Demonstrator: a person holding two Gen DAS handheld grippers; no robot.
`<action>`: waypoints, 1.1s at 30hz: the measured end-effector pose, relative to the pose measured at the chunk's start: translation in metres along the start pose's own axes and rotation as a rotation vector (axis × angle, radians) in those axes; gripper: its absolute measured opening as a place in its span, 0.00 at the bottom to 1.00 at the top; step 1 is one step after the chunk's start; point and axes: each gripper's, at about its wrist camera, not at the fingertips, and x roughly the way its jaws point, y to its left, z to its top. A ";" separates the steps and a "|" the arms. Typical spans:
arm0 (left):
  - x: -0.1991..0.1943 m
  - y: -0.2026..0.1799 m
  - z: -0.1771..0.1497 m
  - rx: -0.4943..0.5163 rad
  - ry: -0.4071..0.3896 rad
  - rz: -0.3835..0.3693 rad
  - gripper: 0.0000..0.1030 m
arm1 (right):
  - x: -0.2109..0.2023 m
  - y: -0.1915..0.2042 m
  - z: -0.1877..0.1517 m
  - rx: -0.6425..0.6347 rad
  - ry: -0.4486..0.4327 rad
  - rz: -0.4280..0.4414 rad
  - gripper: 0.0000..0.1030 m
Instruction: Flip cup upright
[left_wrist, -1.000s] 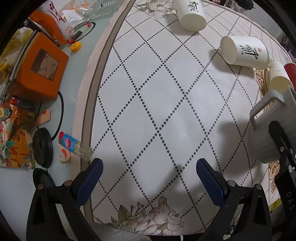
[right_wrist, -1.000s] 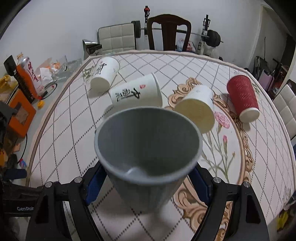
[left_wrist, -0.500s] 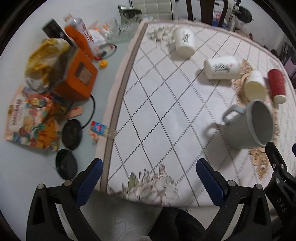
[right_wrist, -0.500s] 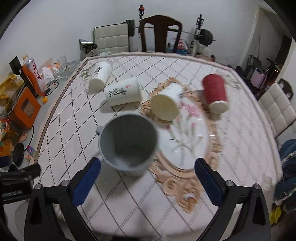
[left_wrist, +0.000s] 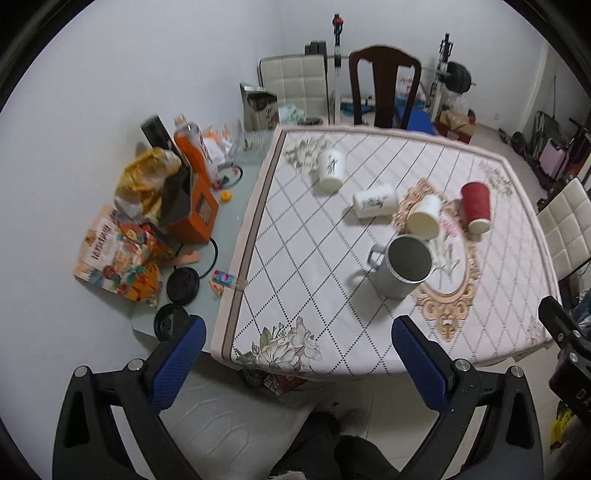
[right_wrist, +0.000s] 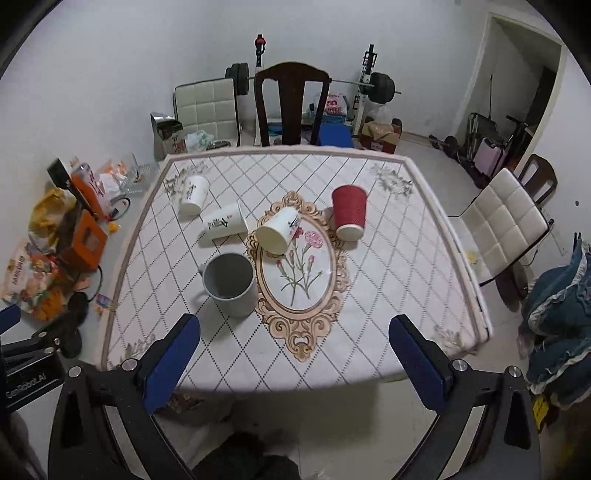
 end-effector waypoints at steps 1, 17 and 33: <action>-0.005 -0.001 0.000 -0.001 -0.007 0.001 1.00 | -0.010 -0.003 0.001 0.002 -0.008 0.004 1.00; -0.083 -0.006 -0.002 -0.029 -0.060 -0.038 1.00 | -0.111 -0.015 0.013 -0.031 -0.050 0.043 1.00; -0.095 0.004 -0.010 -0.054 -0.096 -0.010 1.00 | -0.121 -0.014 0.016 -0.045 -0.053 0.061 1.00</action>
